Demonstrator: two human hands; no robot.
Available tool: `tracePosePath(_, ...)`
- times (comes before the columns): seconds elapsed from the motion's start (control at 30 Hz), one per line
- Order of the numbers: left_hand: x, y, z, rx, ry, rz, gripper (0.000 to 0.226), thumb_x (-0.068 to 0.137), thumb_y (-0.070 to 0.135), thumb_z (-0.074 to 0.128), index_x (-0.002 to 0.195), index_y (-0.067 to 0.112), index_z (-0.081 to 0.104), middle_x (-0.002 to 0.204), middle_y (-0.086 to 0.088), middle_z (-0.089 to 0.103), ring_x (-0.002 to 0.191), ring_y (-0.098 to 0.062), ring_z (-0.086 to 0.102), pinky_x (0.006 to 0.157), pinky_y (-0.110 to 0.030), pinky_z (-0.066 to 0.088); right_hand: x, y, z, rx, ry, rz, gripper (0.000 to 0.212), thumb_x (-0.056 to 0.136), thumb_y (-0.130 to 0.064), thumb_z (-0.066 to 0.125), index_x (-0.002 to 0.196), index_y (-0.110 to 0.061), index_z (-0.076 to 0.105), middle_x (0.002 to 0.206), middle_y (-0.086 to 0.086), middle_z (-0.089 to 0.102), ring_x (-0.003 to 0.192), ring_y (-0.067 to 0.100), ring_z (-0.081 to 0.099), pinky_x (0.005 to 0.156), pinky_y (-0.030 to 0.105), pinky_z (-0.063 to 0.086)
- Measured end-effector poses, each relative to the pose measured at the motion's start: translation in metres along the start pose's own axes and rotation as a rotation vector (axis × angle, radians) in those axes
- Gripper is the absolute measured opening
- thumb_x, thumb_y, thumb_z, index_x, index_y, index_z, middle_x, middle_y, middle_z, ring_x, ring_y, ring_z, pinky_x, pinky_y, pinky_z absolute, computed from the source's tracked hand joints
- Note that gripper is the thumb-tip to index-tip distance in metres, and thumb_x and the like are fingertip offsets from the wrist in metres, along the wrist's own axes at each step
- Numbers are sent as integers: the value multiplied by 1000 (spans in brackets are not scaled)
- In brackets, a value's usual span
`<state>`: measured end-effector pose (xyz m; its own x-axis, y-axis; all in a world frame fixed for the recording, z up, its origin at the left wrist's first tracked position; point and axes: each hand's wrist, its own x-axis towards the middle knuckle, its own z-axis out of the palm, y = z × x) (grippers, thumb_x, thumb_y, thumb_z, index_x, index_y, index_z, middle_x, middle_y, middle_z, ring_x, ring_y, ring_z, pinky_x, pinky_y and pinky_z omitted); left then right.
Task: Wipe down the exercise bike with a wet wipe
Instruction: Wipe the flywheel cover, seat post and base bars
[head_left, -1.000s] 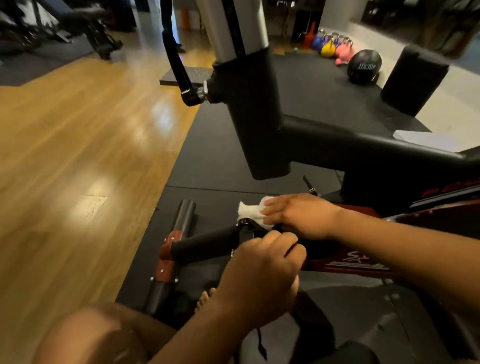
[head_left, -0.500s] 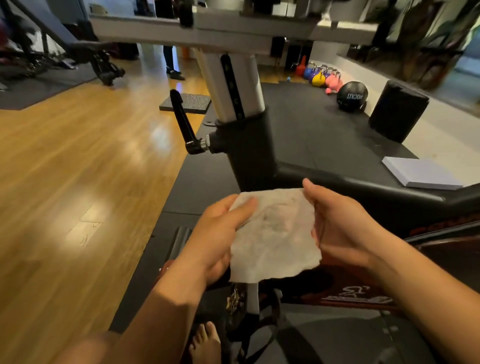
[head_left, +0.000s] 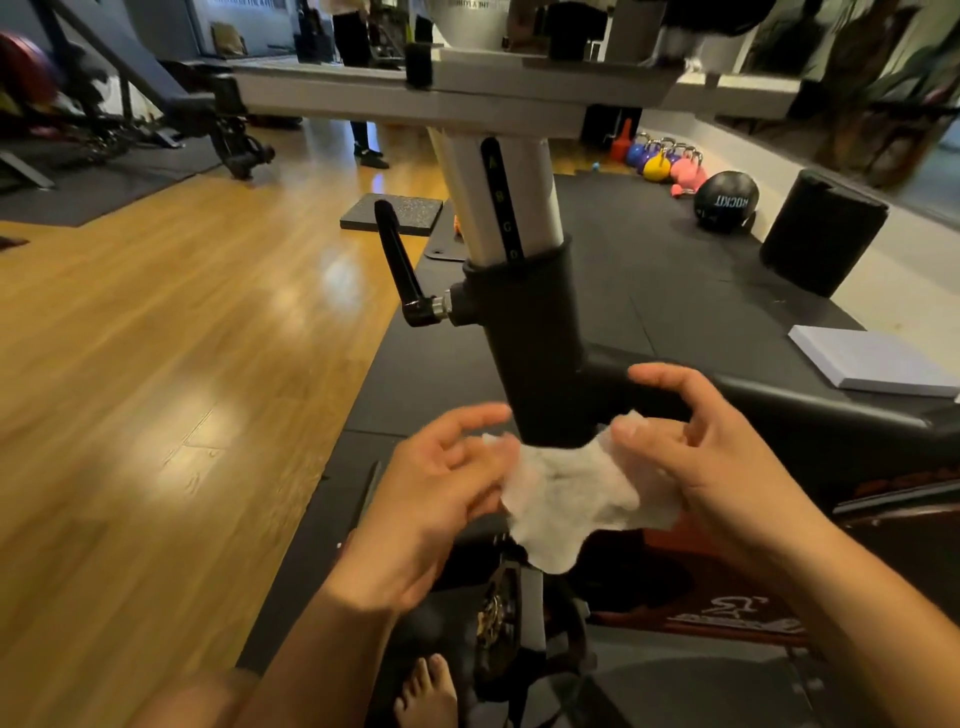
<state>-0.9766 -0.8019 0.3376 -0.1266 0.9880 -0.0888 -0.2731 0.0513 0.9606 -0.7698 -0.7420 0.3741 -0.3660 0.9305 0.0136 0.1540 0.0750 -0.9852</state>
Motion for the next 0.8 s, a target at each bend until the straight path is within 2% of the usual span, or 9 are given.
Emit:
tracePosePath(0.1, -1, -2, -4, 468, -88, -12, 31, 80, 9, 79, 103, 29, 71, 95, 4, 75, 85, -3, 71, 71, -18, 56, -5, -3, -8, -485, -133, -194, 38, 71, -37, 78, 107, -37, 69, 98, -9, 69, 91, 9, 66, 75, 27, 56)
tracePosePath(0.17, 1, -4, -5, 776, -12, 88, 16, 86, 20, 75, 90, 35, 72, 89, 11, 70, 78, 4, 64, 67, -11, 49, -5, 2, -11, -905, -118, -357, 25, 77, -40, 70, 102, -38, 70, 94, -18, 58, 89, 1, 58, 73, 21, 50)
tracePosePath(0.2, 3, -5, -6, 845, 36, 165, 13, 88, 23, 72, 84, 36, 71, 88, 12, 65, 78, 4, 59, 66, -8, 44, -4, 4, -11, -985, -95, -404, 19, 79, -41, 66, 97, -38, 70, 92, -19, 52, 88, 0, 54, 72, 18, 46)
tracePosePath(0.33, 10, -1, -4, 719, 117, 350, 16, 94, 26, 63, 79, 34, 65, 96, 10, 56, 84, -4, 54, 69, -12, 39, 6, -4, -8, -785, 15, -437, 4, 81, -33, 71, 81, -34, 67, 92, -12, 52, 86, 4, 54, 72, 12, 40)
tracePosePath(0.4, 20, 13, 3, 657, 268, 489, 15, 94, 26, 62, 80, 31, 65, 88, 8, 62, 78, -6, 57, 65, -20, 42, 24, -17, -3, -746, 171, -552, 10, 82, -24, 76, 80, -26, 67, 85, -4, 57, 76, 8, 54, 69, 19, 42)
tracePosePath(0.47, 35, 32, 14, 634, 461, 653, 10, 92, 23, 65, 84, 29, 65, 82, 7, 62, 73, -3, 54, 61, -15, 39, 47, -36, 5, -754, 400, -657, 12, 80, -21, 75, 84, -20, 64, 81, -2, 56, 69, 7, 46, 65, 15, 38)
tracePosePath(0.57, 62, 50, 23, 584, 672, 751, 15, 87, 16, 71, 81, 22, 59, 81, 2, 60, 69, -2, 49, 60, -12, 35, 73, -55, 22, -730, 616, -640, 22, 81, -16, 71, 87, -20, 50, 79, -6, 48, 62, 5, 39, 57, 12, 31)
tracePosePath(0.67, 73, 44, 22, 552, 667, 710, 17, 87, 14, 71, 80, 19, 56, 78, 3, 60, 69, -8, 51, 59, -18, 39, 76, -47, 45, -749, 557, -725, 21, 80, -5, 65, 79, -17, 49, 72, -5, 49, 60, 6, 39, 56, 11, 34)
tracePosePath(0.8, 70, 42, 17, 532, 623, 680, 17, 86, 15, 73, 78, 18, 58, 68, 14, 56, 62, 4, 53, 57, -9, 41, 61, -31, 67, -512, 341, -828, 7, 84, -3, 66, 89, -8, 66, 84, -2, 67, 76, 8, 64, 70, 23, 53)
